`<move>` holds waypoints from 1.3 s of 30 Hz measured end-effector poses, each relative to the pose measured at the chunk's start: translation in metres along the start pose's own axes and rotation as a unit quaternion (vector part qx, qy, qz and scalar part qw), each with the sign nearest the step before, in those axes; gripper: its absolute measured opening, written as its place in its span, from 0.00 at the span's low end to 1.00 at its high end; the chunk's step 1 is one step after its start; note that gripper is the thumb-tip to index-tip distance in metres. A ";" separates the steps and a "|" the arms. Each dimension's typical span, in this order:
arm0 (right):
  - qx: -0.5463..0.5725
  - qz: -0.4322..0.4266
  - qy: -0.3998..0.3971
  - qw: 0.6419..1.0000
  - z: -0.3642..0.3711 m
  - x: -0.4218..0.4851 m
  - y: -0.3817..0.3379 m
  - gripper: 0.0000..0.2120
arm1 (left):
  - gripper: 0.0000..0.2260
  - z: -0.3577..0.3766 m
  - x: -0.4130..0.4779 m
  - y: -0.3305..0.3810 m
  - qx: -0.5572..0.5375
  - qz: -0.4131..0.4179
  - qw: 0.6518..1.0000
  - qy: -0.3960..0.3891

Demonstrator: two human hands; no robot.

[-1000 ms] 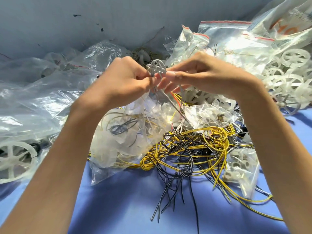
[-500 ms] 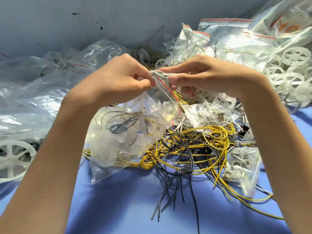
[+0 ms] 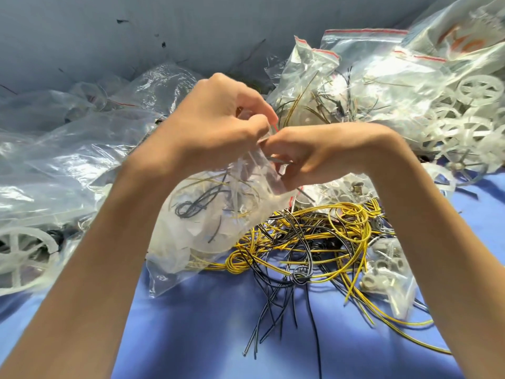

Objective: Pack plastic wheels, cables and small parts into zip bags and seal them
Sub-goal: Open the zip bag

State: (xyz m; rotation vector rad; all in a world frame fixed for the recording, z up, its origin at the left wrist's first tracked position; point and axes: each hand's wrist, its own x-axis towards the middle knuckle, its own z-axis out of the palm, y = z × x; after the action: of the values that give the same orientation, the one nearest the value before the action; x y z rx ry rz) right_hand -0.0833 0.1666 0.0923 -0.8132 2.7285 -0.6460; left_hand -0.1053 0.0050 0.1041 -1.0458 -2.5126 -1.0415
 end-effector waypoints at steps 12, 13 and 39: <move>-0.068 -0.036 0.163 0.984 0.010 0.017 -0.009 0.07 | 0.16 -0.002 0.000 -0.002 -0.008 -0.013 1.000 0.016; -0.057 -0.038 0.136 0.988 0.011 0.018 -0.010 0.04 | 0.17 -0.004 0.000 -0.003 -0.010 -0.014 1.000 0.021; -0.067 0.035 0.084 0.994 0.012 0.017 -0.011 0.13 | 0.18 -0.006 0.000 -0.006 -0.003 -0.026 0.999 0.025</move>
State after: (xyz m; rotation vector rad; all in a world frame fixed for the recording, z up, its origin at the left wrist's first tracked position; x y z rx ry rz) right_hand -0.0885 0.1441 0.0857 -0.7161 2.9655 -0.5455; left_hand -0.1092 -0.0024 0.1056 -0.9485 -2.5105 -1.0762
